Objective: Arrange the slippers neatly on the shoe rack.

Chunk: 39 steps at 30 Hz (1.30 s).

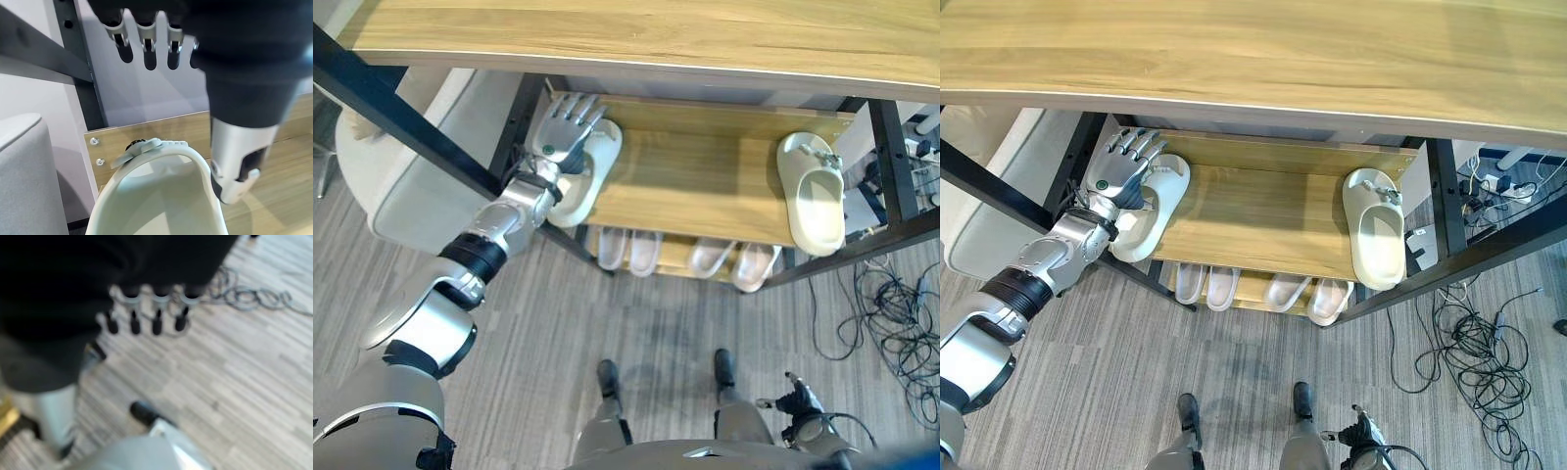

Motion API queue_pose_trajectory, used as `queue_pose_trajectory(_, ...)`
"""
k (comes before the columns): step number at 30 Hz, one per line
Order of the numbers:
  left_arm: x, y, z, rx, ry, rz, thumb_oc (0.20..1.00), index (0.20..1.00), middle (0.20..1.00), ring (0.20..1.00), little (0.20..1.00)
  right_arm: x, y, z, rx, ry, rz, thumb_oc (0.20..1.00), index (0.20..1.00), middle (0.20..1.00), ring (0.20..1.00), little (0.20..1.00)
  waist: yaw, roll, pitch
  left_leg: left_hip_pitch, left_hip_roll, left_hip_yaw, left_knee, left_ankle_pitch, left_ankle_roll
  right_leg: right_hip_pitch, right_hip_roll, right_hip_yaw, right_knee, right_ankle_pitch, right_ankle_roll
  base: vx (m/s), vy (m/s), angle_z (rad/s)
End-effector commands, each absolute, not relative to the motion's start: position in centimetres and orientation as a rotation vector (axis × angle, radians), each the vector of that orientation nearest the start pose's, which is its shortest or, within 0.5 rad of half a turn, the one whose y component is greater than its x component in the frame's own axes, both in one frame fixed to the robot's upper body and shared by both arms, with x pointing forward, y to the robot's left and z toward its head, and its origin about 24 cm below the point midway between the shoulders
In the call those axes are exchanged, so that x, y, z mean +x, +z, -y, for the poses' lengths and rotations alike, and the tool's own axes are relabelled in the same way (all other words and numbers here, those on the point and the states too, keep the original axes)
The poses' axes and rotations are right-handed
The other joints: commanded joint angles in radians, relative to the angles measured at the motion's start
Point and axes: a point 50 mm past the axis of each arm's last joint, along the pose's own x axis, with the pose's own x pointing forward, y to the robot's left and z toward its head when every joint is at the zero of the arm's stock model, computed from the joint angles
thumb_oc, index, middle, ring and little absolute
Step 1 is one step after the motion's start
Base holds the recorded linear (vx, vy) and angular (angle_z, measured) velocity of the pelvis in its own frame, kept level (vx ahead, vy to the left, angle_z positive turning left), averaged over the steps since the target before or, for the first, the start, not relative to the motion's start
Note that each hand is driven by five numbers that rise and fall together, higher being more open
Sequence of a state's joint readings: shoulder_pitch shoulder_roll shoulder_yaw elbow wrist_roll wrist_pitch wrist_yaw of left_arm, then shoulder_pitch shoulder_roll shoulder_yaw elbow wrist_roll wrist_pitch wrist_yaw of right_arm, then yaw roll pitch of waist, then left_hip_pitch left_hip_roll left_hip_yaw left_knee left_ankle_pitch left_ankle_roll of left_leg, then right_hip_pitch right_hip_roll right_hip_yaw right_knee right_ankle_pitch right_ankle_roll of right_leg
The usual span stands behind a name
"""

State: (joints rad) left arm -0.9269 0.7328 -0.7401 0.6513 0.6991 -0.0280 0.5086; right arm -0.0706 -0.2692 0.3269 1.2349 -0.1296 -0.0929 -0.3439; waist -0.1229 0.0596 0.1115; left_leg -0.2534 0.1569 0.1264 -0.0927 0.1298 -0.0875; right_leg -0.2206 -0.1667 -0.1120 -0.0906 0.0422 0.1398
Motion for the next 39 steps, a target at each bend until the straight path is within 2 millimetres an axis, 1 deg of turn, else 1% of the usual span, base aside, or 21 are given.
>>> queue_pose_trajectory(1,38.8,26.4,-20.8,1.731,0.412,0.734,1.000,1.000,1.000,1.000,1.000,13.2,-14.0,25.0,-0.781,-0.098,-0.951,1.000,1.000,1.000,1.000,1.000,0.012,-0.018,0.044,0.004,0.003,-0.039,0.005,-0.072,-0.033,-0.035,-0.007,-0.005,0.006,0.035,0.062,0.00,0.000,0.00)
queue_pose_trajectory(10,39.4,25.4,-20.6,1.818,0.393,0.688,1.000,1.000,1.000,1.000,1.000,13.8,-13.8,25.0,-0.783,-0.102,-0.929,1.000,1.000,1.000,1.000,1.000,0.009,-0.020,0.057,-0.010,0.004,-0.041,0.005,-0.068,-0.033,-0.051,-0.008,-0.003,0.007,0.039,0.061,0.00,0.001,-0.01)
queue_pose_trajectory(16,39.7,24.8,-20.6,1.825,0.384,0.659,1.000,1.000,1.000,1.000,1.000,13.9,-13.8,24.8,-0.779,-0.103,-0.928,1.000,1.000,1.000,1.000,1.000,0.009,-0.023,0.055,-0.015,0.005,-0.040,0.005,-0.066,-0.034,-0.058,-0.007,-0.003,0.007,0.042,0.062,0.00,0.001,-0.01)
queue_pose_trajectory(22,39.9,25.3,-20.6,1.857,0.412,0.666,1.000,1.000,1.000,1.000,1.000,14.1,-13.8,24.9,-0.788,-0.104,-0.925,1.000,1.000,1.000,1.000,1.000,0.008,-0.025,0.049,-0.022,0.006,-0.041,0.005,-0.066,-0.034,-0.064,-0.007,-0.003,0.006,0.043,0.063,0.00,0.000,0.00)
queue_pose_trajectory(23,39.9,25.3,-20.8,1.862,0.422,0.655,0.602,0.602,0.602,0.602,0.602,14.1,-13.8,24.9,-0.789,-0.103,-0.922,1.000,1.000,1.000,1.000,1.000,0.007,-0.025,0.049,-0.024,0.006,-0.041,0.005,-0.066,-0.034,-0.066,-0.007,-0.003,0.006,0.044,0.063,0.00,0.000,0.00)
queue_pose_trajectory(24,39.9,25.3,-20.8,1.862,0.422,0.655,0.602,0.602,0.602,0.602,0.602,14.1,-13.8,24.9,-0.789,-0.103,-0.922,1.000,1.000,1.000,1.000,1.000,0.008,-0.025,0.049,-0.024,0.006,-0.041,0.005,-0.066,-0.034,-0.066,-0.007,-0.003,0.006,0.044,0.063,0.00,0.000,0.00)
queue_pose_trajectory(25,39.9,25.0,-21.0,1.862,0.419,0.633,0.200,0.200,0.200,0.200,0.200,14.3,-13.8,24.7,-0.787,-0.101,-0.920,1.000,1.000,1.000,1.000,1.000,0.008,-0.025,0.049,-0.024,0.006,-0.040,0.005,-0.066,-0.034,-0.068,-0.007,-0.003,0.006,0.044,0.063,0.00,0.000,0.00)
queue_pose_trajectory(30,40.2,24.0,-21.1,1.828,0.427,0.582,0.200,0.200,0.200,0.200,0.200,14.5,-13.7,24.6,-0.788,-0.096,-0.913,1.000,1.000,1.000,1.000,1.000,0.008,-0.027,0.056,-0.025,0.006,-0.041,0.005,-0.064,-0.034,-0.071,-0.009,-0.006,0.008,0.044,0.061,0.00,0.000,0.00)
queue_pose_trajectory(32,40.3,23.4,-20.7,1.820,0.413,0.575,0.200,0.200,0.200,0.200,0.200,14.7,-13.6,24.6,-0.795,-0.095,-0.906,1.000,1.000,1.000,1.000,1.000,0.007,-0.029,0.060,-0.026,0.007,-0.041,0.005,-0.064,-0.034,-0.072,-0.009,-0.007,0.009,0.044,0.060,0.00,0.000,0.00)
queue_pose_trajectory(34,40.4,22.3,-20.4,1.819,0.388,0.556,0.200,0.200,0.200,0.200,0.200,14.8,-13.6,24.6,-0.805,-0.092,-0.902,1.000,1.000,1.000,1.000,1.000,0.006,-0.030,0.064,-0.027,0.007,-0.040,0.005,-0.064,-0.035,-0.075,-0.009,-0.005,0.010,0.045,0.059,0.00,0.000,0.00)
queue_pose_trajectory(35,40.4,22.3,-20.4,1.819,0.388,0.556,0.200,0.200,0.200,0.200,0.200,14.8,-13.6,24.6,-0.805,-0.092,-0.902,1.000,1.000,1.000,1.000,1.000,0.006,-0.030,0.063,-0.027,0.007,-0.040,0.005,-0.064,-0.035,-0.075,-0.009,-0.005,0.010,0.045,0.059,0.00,0.000,0.00)
queue_pose_trajectory(37,40.5,21.0,-19.8,1.807,0.359,0.540,0.200,0.200,0.200,0.200,0.200,15.2,-13.4,24.6,-0.821,-0.088,-0.891,1.000,1.000,1.000,1.000,1.000,0.006,-0.030,0.071,-0.027,0.007,-0.038,0.005,-0.063,-0.035,-0.077,-0.011,-0.003,0.011,0.046,0.059,0.00,0.000,0.00)
queue_pose_trajectory(38,40.5,21.0,-19.8,1.807,0.359,0.540,0.200,0.200,0.200,0.200,0.200,15.2,-13.4,24.6,-0.821,-0.088,-0.891,1.000,1.000,1.000,1.000,1.000,0.006,-0.030,0.071,-0.027,0.007,-0.038,0.005,-0.063,-0.035,-0.077,-0.011,-0.002,0.011,0.046,0.059,0.00,0.000,0.00)
queue_pose_trajectory(39,40.5,20.4,-19.4,1.792,0.343,0.533,0.200,0.200,0.200,0.200,0.200,15.4,-13.3,24.7,-0.830,-0.089,-0.882,1.000,1.000,1.000,1.000,1.000,0.006,-0.030,0.075,-0.026,0.007,-0.037,0.005,-0.063,-0.035,-0.079,-0.011,0.000,0.013,0.045,0.058,0.00,0.000,0.00)
